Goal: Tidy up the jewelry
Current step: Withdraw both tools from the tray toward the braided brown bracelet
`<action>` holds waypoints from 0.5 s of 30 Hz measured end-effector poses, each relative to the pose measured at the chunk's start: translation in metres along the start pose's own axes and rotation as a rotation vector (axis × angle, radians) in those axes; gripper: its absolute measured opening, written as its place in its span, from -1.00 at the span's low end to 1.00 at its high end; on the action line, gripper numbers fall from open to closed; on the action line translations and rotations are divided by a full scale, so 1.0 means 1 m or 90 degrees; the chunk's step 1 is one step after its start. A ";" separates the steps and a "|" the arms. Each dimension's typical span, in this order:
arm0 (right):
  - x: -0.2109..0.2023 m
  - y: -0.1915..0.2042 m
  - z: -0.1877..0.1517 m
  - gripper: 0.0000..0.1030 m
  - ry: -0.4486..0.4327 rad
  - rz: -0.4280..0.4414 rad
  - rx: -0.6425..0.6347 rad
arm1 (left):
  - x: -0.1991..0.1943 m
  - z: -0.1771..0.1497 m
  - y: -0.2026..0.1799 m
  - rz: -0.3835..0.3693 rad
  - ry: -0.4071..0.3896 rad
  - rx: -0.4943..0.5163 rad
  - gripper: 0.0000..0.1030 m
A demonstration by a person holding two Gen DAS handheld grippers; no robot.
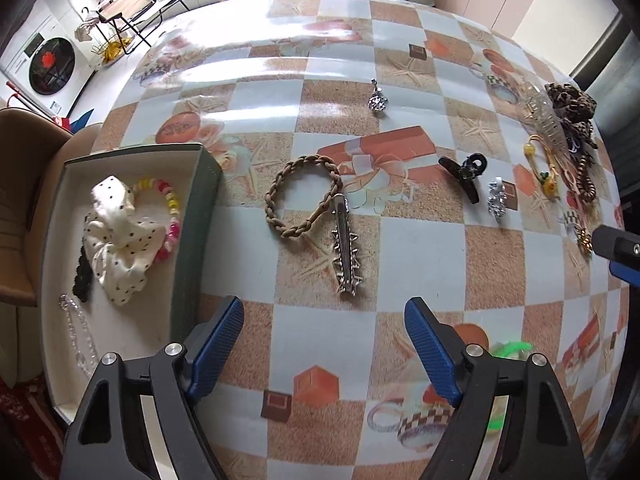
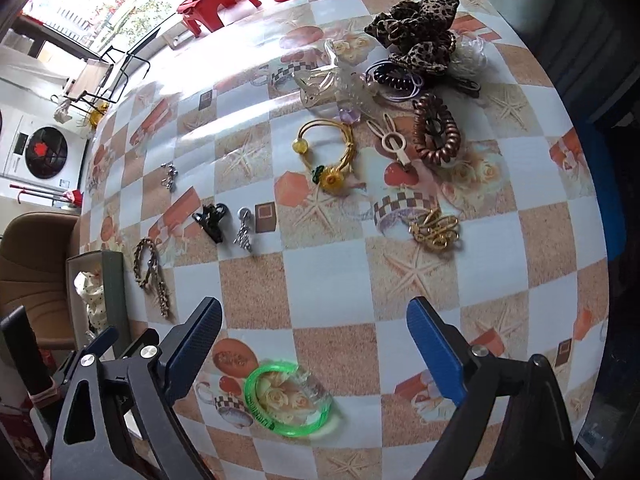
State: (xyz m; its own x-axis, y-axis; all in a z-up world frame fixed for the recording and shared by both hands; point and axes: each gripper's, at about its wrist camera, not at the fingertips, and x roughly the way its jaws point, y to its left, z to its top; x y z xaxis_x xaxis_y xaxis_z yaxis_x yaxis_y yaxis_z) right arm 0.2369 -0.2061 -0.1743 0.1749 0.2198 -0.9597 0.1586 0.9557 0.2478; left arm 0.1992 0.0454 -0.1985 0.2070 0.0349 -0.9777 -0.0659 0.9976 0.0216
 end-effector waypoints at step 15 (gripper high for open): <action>0.058 0.008 0.051 0.60 -0.012 -0.056 -0.025 | 0.038 0.015 -0.004 0.003 0.007 -0.034 0.67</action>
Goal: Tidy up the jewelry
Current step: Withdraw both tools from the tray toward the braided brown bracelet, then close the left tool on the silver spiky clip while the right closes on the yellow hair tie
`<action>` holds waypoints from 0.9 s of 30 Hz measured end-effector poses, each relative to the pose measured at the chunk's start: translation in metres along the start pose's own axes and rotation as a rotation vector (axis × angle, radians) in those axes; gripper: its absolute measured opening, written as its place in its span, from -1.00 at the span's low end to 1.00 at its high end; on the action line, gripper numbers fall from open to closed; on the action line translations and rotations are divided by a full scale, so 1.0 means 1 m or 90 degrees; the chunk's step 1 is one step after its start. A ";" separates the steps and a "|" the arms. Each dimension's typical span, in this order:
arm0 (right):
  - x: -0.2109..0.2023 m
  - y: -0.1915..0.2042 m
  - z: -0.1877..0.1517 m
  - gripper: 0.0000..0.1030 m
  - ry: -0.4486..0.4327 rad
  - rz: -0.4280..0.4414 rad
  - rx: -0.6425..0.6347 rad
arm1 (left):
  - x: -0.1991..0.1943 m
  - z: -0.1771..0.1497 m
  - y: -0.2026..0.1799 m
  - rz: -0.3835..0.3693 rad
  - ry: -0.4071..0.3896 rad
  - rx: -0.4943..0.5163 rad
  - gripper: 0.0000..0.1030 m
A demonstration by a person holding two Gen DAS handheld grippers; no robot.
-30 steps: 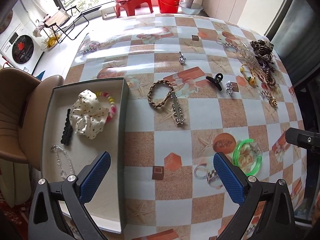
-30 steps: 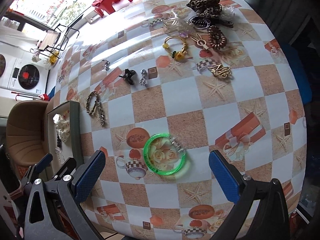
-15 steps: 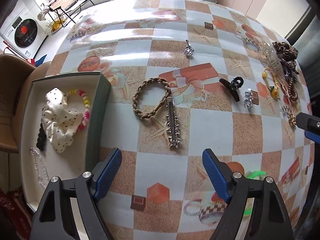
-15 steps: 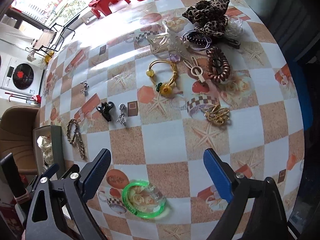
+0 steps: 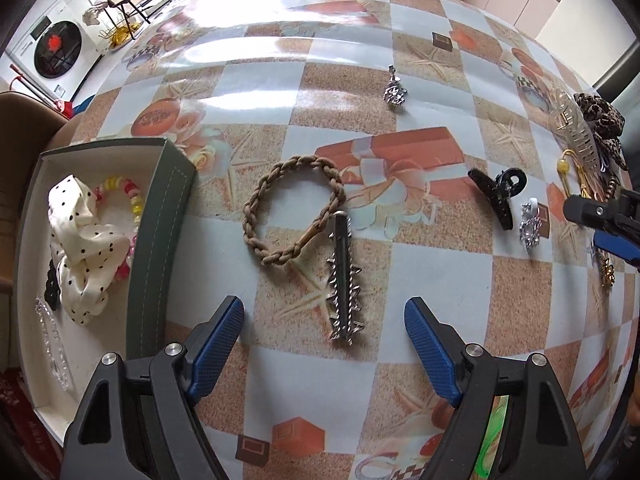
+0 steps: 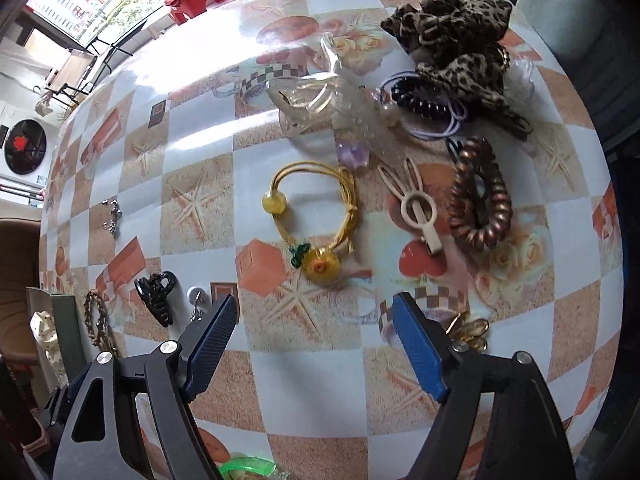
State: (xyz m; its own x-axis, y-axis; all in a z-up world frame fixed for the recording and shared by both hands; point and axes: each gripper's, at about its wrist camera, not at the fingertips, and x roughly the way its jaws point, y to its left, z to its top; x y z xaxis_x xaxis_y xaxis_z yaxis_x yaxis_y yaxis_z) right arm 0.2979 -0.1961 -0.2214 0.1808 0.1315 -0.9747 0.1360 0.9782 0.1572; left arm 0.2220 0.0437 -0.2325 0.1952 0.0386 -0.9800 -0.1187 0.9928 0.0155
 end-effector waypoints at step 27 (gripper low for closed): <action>-0.013 0.016 0.002 -0.88 -0.040 -0.014 -0.038 | -0.034 -0.001 -0.011 -0.076 -0.043 0.035 -0.71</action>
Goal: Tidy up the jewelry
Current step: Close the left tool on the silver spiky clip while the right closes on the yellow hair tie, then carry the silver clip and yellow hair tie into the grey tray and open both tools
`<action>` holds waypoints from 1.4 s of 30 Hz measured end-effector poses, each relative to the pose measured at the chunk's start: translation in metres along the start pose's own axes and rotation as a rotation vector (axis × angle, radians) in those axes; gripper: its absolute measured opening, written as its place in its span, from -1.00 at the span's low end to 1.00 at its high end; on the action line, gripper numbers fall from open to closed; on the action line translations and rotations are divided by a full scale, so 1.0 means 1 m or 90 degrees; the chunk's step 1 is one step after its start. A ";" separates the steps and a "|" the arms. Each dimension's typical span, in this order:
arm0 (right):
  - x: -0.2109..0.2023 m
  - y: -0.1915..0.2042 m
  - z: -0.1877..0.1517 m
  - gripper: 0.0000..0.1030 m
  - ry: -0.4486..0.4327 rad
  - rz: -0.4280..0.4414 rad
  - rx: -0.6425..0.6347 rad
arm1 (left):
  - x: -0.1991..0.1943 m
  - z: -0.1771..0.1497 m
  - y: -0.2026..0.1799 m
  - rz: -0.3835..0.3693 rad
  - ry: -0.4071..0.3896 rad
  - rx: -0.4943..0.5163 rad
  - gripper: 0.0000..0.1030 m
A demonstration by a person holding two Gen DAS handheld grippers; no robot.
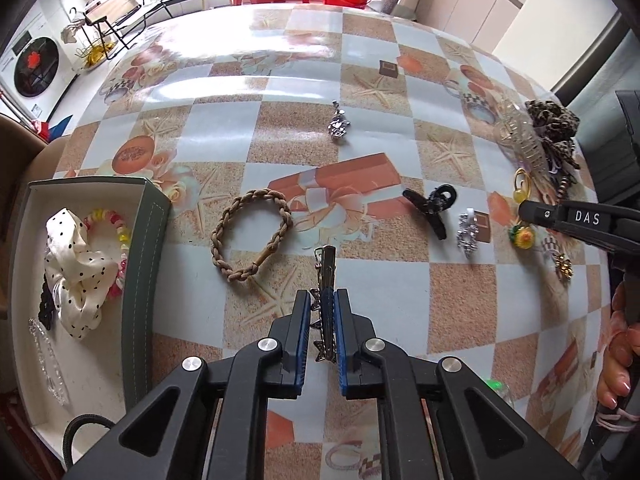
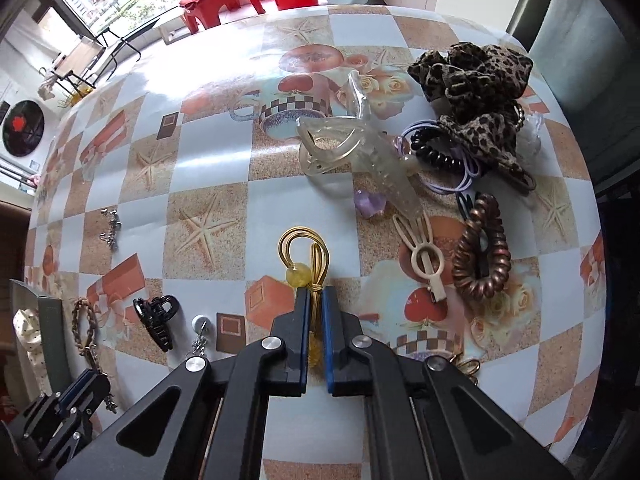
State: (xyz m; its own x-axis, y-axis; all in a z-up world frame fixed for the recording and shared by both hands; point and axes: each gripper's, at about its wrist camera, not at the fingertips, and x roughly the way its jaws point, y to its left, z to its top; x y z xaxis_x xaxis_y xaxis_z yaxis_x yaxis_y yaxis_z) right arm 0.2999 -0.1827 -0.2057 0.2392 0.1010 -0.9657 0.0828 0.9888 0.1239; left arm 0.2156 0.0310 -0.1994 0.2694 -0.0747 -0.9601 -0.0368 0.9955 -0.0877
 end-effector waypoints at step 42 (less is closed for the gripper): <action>-0.125 0.109 -0.134 -0.96 0.013 0.137 -0.023 | -0.129 -0.106 0.143 0.006 -0.041 0.027 -0.71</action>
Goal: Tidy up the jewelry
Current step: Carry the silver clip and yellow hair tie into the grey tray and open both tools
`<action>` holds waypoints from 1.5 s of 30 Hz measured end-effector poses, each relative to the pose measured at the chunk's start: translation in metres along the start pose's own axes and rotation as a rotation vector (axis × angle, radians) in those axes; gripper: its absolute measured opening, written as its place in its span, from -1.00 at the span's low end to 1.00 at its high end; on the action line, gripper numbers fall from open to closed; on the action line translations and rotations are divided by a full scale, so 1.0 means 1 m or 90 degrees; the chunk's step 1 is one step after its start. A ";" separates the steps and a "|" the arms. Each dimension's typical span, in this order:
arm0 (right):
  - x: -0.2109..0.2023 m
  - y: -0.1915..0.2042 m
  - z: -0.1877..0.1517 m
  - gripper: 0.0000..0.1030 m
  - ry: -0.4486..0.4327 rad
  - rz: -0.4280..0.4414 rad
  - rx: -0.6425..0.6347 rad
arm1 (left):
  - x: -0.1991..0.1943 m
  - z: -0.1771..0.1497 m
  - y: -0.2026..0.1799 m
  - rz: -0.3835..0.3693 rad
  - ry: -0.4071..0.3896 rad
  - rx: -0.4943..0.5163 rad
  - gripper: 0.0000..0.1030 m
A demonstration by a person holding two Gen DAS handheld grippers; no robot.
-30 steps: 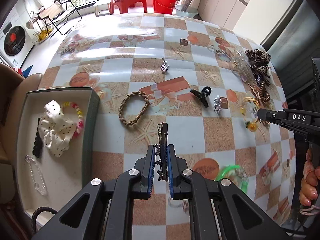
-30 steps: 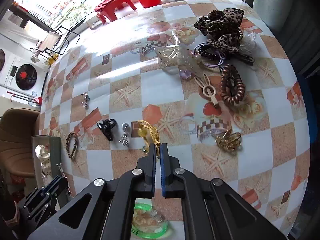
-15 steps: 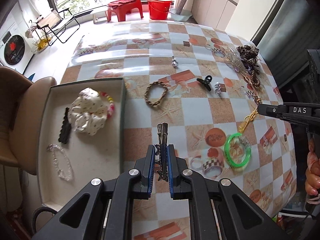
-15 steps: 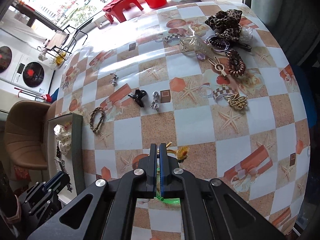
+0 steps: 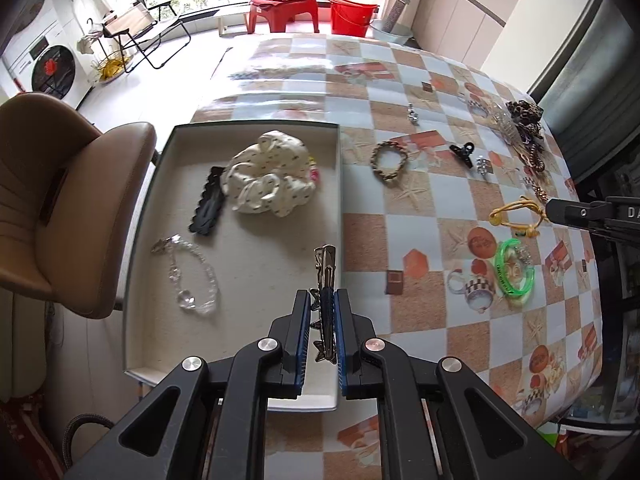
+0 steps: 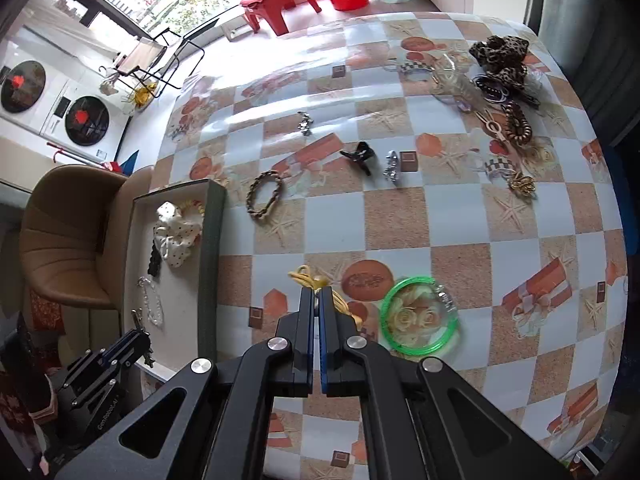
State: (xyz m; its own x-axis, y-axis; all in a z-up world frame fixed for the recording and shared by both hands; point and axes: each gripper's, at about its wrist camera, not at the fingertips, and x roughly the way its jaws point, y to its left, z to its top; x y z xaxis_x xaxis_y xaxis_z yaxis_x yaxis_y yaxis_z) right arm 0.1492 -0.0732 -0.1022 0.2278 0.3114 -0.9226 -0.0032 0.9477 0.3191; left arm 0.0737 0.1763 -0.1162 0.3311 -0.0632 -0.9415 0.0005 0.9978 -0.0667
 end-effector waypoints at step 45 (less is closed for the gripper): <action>0.179 0.167 -0.001 -0.96 0.167 0.014 -0.128 | 0.085 -0.016 0.118 0.100 0.075 -0.059 -0.71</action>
State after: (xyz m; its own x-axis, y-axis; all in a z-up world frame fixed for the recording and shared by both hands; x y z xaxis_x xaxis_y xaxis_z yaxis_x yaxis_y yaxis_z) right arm 0.1888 0.1405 -0.2145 -0.0325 0.3139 -0.9489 -0.2039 0.9273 0.3138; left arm 0.0865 0.2881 -0.2100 0.2084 0.0857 -0.9743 -0.1306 0.9897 0.0591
